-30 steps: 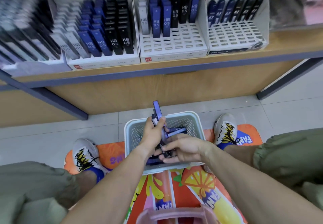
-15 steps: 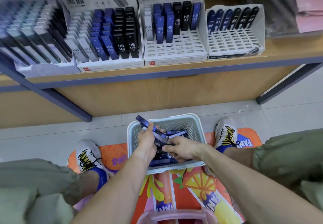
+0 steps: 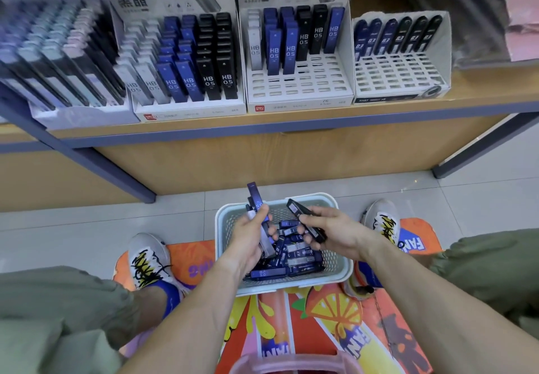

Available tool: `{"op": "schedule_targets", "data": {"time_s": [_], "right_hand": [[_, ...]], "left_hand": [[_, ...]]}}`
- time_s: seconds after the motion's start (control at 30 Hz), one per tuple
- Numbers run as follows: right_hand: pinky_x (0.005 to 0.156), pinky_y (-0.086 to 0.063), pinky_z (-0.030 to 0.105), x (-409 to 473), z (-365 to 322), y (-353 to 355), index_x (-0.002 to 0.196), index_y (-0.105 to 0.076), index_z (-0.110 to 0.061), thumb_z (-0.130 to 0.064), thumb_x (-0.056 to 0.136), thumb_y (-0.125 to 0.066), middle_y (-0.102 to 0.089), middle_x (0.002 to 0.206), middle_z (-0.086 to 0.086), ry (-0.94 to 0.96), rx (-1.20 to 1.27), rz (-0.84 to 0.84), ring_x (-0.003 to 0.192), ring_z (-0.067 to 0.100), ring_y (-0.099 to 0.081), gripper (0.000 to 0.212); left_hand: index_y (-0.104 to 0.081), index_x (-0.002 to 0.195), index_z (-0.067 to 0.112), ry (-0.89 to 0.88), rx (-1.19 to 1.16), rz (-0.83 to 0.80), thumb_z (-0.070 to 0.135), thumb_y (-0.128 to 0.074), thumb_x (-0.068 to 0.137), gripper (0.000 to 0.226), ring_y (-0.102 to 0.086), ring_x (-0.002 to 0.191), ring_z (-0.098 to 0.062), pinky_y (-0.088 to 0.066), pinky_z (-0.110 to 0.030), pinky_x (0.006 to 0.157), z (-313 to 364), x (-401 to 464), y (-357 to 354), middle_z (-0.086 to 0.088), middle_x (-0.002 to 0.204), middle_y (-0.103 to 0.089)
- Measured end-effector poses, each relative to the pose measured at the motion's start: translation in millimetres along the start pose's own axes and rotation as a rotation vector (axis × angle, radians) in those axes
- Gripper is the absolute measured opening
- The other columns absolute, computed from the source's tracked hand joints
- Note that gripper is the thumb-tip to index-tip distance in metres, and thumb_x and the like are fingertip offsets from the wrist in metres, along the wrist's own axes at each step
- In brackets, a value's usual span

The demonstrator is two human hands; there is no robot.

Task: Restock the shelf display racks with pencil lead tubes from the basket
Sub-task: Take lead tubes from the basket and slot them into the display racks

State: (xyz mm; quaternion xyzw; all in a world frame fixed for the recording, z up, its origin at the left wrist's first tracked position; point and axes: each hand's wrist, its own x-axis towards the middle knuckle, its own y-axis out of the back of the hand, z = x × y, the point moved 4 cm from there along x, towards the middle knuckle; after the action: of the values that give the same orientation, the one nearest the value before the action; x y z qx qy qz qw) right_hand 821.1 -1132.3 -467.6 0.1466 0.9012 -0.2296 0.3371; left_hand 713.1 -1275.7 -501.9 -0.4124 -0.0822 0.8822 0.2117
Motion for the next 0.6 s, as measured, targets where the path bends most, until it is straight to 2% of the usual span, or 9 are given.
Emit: {"op": "schedule_targets", "data": {"time_s": [0.1,0.2,0.3,0.4,0.5,0.6], "right_hand": [[0.052,-0.038,0.023,0.3,-16.3,-14.7,0.115,-0.063,-0.010,-0.012,0.102,-0.058,-0.063,0.084,0.005,0.120,0.038,0.056,0.059,0.013,-0.049,0.014],[0.048,-0.030,0.022,-7.8,-38.3,-30.9,0.108,-0.063,-0.011,-0.014,0.102,-0.059,-0.059,0.085,0.005,0.205,0.066,0.081,0.056,0.013,-0.042,0.008],[0.044,-0.024,0.021,-25.7,-71.7,-47.1,0.101,-0.058,-0.011,-0.016,0.105,-0.052,-0.055,0.079,0.002,0.271,0.070,0.096,0.053,0.012,-0.038,0.008],[0.044,-0.021,0.022,-48.5,-111.6,-59.1,0.104,-0.060,-0.009,-0.015,0.106,-0.046,-0.057,0.074,0.001,0.367,0.021,0.152,0.048,0.011,-0.034,0.014],[0.046,-0.025,0.024,-70.9,-148.1,-67.5,0.105,-0.062,-0.006,-0.010,0.104,-0.044,-0.056,0.078,0.003,0.438,-0.067,0.203,0.051,0.011,-0.037,0.018],[0.049,-0.030,0.026,-86.9,-178.2,-71.6,0.109,-0.062,-0.003,-0.007,0.101,-0.048,-0.055,0.083,0.008,0.467,-0.181,0.244,0.054,0.013,-0.042,0.017]], "left_hand": [[-0.056,0.100,0.002,-0.048,0.093,-0.127,0.026,-0.066,0.098,0.026,-0.047,0.054,-0.019,-0.045,-0.031,0.053,16.2,-14.2,-16.7,-0.014,0.079,-0.055],[-0.059,0.095,0.004,-0.136,0.158,-0.239,0.022,-0.062,0.101,0.019,-0.045,0.050,-0.017,-0.044,-0.029,0.051,43.7,-31.8,-39.0,-0.013,0.074,-0.052],[-0.056,0.104,0.000,-0.207,0.180,-0.279,0.022,-0.062,0.101,0.023,-0.043,0.052,-0.016,-0.043,-0.028,0.049,76.8,-50.2,-58.2,-0.010,0.080,-0.061],[-0.054,0.103,0.000,-0.288,0.199,-0.291,0.022,-0.064,0.099,0.024,-0.043,0.052,-0.016,-0.042,-0.028,0.047,114.3,-71.7,-73.5,-0.011,0.084,-0.061],[-0.055,0.104,0.003,-0.358,0.202,-0.346,0.021,-0.062,0.099,0.020,-0.041,0.051,-0.016,-0.039,-0.029,0.048,149.2,-95.5,-89.3,-0.008,0.081,-0.055],[-0.056,0.096,0.006,-0.398,0.238,-0.358,0.024,-0.063,0.099,0.019,-0.039,0.051,-0.015,-0.038,-0.029,0.048,177.9,-114.8,-102.3,-0.004,0.077,-0.053]]}}
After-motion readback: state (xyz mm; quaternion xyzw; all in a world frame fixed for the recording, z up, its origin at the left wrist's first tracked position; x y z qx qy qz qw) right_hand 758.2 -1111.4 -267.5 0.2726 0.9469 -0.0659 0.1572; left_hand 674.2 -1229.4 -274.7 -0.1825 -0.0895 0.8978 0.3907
